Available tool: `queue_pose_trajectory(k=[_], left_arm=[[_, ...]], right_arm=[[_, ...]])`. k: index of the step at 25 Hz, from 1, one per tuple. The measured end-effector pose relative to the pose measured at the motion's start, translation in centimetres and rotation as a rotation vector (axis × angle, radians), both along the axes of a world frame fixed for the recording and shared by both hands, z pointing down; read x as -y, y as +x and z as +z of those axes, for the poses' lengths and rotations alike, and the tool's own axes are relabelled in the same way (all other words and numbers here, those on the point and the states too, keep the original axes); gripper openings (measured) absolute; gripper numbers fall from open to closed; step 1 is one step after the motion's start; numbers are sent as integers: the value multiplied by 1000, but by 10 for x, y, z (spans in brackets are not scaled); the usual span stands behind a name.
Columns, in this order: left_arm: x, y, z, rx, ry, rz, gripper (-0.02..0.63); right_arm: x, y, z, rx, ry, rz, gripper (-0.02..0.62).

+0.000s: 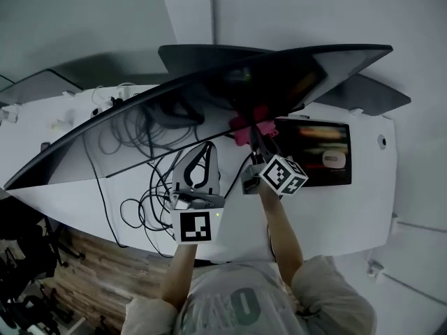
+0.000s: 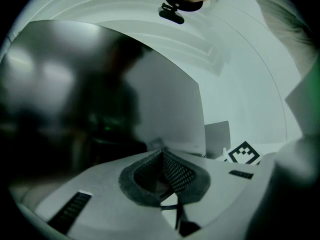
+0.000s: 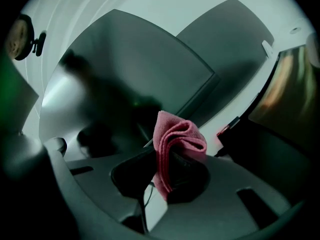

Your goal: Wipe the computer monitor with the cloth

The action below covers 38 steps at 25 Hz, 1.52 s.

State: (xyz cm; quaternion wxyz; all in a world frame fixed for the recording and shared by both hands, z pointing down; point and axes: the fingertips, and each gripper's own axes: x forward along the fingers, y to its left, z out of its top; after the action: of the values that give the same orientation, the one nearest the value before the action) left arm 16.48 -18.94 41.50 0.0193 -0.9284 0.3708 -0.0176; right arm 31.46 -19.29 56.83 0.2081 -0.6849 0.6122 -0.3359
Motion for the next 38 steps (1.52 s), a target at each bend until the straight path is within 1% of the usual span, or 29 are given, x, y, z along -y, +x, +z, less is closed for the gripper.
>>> queue_pose_trajectory(k=[4,8,12,17,25,29,33,38], left_arm=[[-3,-46,6,3,-3,-72,14],[-8,-81,4,-7,6,-124,14],[-10,-115,6,-16,-5,-165,14],[-5,-156,9,-15,-11,-205,14],[-2,-217,14,0,-28,-258,14],[3,-246,15,20,-16,-278,14],[10,-282,12,5,-19,-328,14],[18,-321,13,-6,-27,-380,14]], right_arm=[[5,-40,0,-3,5,-58,51],[9,-76,1,-13,0,-112,51],[12,-111,1,-23,-4,-160,51],[20,-170,1,-28,-8,-245,51],[29,-244,1,8,-5,-314,51],[35,-283,2,18,-5,-355,51],[40,-326,1,23,-8,-406,51],[44,-372,-1,47,-14,-445,51]])
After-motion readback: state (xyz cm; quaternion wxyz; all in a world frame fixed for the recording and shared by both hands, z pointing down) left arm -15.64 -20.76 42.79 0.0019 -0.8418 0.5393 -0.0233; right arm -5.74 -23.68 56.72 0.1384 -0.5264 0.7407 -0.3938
